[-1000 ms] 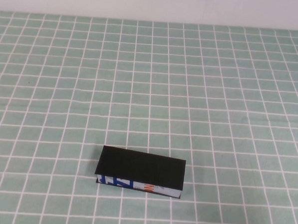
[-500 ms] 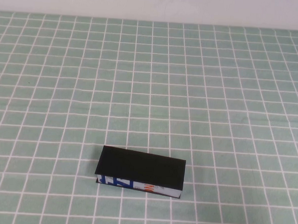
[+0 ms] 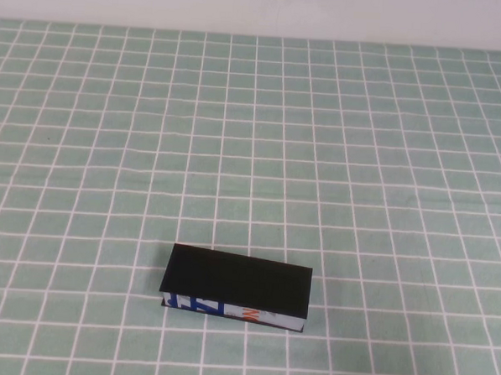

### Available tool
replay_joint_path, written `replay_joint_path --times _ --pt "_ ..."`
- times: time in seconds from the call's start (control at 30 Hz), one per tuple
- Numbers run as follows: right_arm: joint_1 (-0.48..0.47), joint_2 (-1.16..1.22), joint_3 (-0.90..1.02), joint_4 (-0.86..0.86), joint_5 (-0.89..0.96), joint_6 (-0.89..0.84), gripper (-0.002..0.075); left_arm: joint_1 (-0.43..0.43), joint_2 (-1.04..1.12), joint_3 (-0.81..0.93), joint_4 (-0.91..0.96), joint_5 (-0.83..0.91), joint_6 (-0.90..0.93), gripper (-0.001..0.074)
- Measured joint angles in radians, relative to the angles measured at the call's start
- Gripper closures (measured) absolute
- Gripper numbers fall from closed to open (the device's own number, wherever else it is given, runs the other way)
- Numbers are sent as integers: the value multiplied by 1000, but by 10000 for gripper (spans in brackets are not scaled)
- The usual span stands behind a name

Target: Return glasses to glasses case

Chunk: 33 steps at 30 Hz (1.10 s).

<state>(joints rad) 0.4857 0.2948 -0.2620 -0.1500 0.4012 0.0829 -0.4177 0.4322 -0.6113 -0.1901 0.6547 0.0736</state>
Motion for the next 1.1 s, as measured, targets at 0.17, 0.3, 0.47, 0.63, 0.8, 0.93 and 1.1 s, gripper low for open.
replay_joint_path --times 0.17,0.3,0.47,0.63,0.8,0.93,1.1 --pt "0 0 0 0 0 0 737 0 -8 23 -9 -68 0 737" --pt "0 0 0 0 0 0 737 0 -95 134 21 -194 0 737" --pt "0 0 0 0 0 0 737 43 -259 356 81 -399 0 737" --pt "0 0 0 0 0 0 737 110 -386 581 115 -504 0 737" --pt "0 0 0 0 0 0 737 139 -440 637 160 -446 0 737" --pt "0 0 0 0 0 0 737 139 -440 637 222 -402 0 737" --pt "0 0 0 0 0 0 737 139 -440 637 300 -308 -52 737"
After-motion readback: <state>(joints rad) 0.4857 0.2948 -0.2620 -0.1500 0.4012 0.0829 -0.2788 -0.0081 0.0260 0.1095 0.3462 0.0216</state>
